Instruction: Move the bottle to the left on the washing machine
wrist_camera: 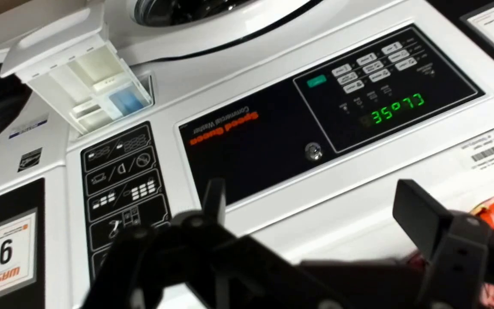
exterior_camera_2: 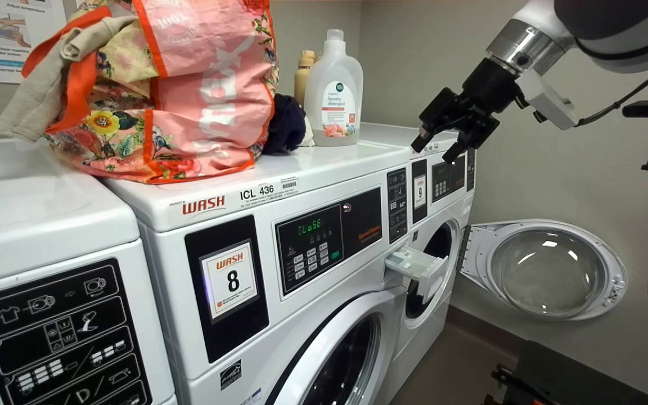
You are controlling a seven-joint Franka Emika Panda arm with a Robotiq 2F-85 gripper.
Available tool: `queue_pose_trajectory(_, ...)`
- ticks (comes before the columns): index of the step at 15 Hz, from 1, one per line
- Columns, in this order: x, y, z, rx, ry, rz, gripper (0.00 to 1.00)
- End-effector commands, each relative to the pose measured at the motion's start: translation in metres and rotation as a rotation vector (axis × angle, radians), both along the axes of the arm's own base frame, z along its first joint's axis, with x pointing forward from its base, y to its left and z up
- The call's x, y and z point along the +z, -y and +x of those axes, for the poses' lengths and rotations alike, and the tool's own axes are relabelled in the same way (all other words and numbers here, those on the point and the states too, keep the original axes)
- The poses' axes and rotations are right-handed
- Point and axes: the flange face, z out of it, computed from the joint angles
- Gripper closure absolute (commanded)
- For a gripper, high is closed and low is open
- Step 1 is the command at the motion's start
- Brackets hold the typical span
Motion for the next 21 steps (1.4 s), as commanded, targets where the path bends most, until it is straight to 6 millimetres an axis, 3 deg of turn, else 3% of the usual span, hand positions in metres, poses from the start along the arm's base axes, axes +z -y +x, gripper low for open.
queue_pose_trajectory(1,0.005,0.024,0.009,-0.036,0.058,-0.061,0.00)
queue_pose_trajectory(13,0.028,0.094,0.050,-0.148,0.212,-0.154,0.00)
queue_pose_trajectory(21,0.061,0.125,0.071,-0.183,0.376,-0.274,0.00)
